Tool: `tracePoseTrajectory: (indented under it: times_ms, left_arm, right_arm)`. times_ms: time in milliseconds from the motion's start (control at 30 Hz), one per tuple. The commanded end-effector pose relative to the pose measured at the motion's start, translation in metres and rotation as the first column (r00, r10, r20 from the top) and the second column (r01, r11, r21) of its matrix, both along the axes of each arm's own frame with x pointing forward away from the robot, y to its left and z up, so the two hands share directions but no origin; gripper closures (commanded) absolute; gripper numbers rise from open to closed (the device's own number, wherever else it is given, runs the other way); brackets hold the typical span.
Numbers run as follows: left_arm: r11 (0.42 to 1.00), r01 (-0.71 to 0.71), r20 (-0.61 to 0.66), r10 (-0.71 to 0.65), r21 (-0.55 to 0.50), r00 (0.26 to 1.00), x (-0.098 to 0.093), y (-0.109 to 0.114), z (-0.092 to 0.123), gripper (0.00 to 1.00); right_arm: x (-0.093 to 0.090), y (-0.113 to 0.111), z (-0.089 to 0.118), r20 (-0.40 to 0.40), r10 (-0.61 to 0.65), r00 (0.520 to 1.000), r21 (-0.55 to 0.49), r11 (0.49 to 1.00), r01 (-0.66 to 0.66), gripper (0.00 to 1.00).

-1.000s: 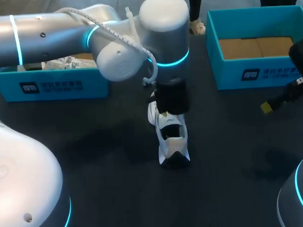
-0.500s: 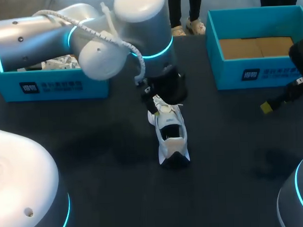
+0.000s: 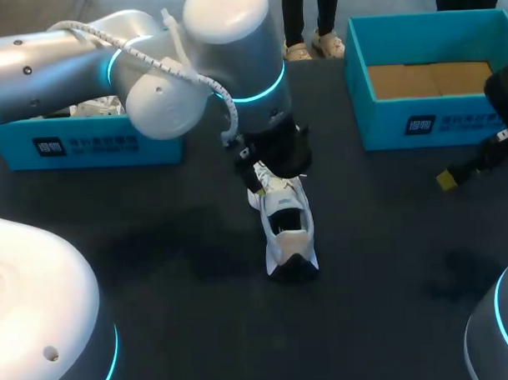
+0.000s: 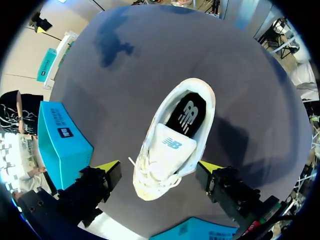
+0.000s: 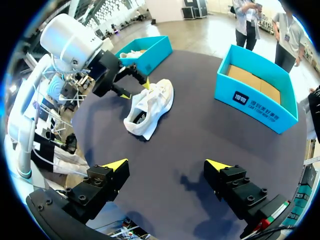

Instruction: Take the shoe out of the shoebox, open the shoe tongue, remove and reinsert the insole, then place the shoe into the shoebox

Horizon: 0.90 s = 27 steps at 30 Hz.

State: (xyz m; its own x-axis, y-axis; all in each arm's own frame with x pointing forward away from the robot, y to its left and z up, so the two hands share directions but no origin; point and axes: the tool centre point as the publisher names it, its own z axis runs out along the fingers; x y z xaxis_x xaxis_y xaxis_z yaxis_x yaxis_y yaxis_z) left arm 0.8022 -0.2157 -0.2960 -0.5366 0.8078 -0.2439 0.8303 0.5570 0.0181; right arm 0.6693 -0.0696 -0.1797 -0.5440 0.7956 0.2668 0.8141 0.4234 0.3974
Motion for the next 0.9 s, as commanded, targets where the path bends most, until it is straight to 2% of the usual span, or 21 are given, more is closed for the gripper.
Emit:
tracePoseTrajectory:
  times_ms: [33,133,400,567,667,700,767,900]
  left_arm:
    - [1.000,0.001,0.001,-0.001,-0.002,1.000,0.000,0.001,0.000,0.00]
    - [1.000,-0.018,-0.017,0.018,-0.025,1.000,-0.001,0.003,0.002,0.00]
    - [0.952,-0.302,-0.121,0.294,-0.056,0.948,-0.006,0.018,0.019,0.00]
    - [0.865,-0.501,-0.191,0.495,0.016,0.848,-0.014,0.022,0.016,0.00]
    - [0.793,-0.607,-0.191,0.606,0.057,0.772,-0.023,0.025,0.013,0.00]
    - [0.751,-0.655,-0.180,0.657,0.079,0.732,-0.028,0.026,0.013,0.00]
    - [0.708,-0.701,-0.176,0.703,0.083,0.689,-0.035,0.028,0.012,0.00]
    - [0.657,-0.748,-0.183,0.750,0.093,0.636,-0.047,0.033,0.012,0.00]
  right_arm:
    - [0.000,0.001,-0.001,0.000,-0.002,1.000,-0.001,1.000,0.002,0.00]
    - [0.000,0.001,-0.001,0.000,-0.002,1.000,-0.001,1.000,0.002,0.00]
    - [0.000,0.001,-0.001,0.000,-0.002,1.000,-0.001,1.000,0.002,0.00]
    - [0.000,0.001,-0.001,0.000,-0.002,1.000,-0.001,1.000,0.002,0.00]
    - [0.000,0.001,-0.001,0.000,-0.002,1.000,-0.001,1.000,0.002,0.00]
    - [0.000,0.001,-0.001,0.000,-0.002,1.000,-0.001,1.000,0.002,0.00]
    - [0.000,0.001,-0.001,0.000,-0.002,1.000,-0.001,1.000,0.002,0.00]
    - [0.000,0.001,-0.001,0.000,-0.002,1.000,-0.001,1.000,0.002,0.00]
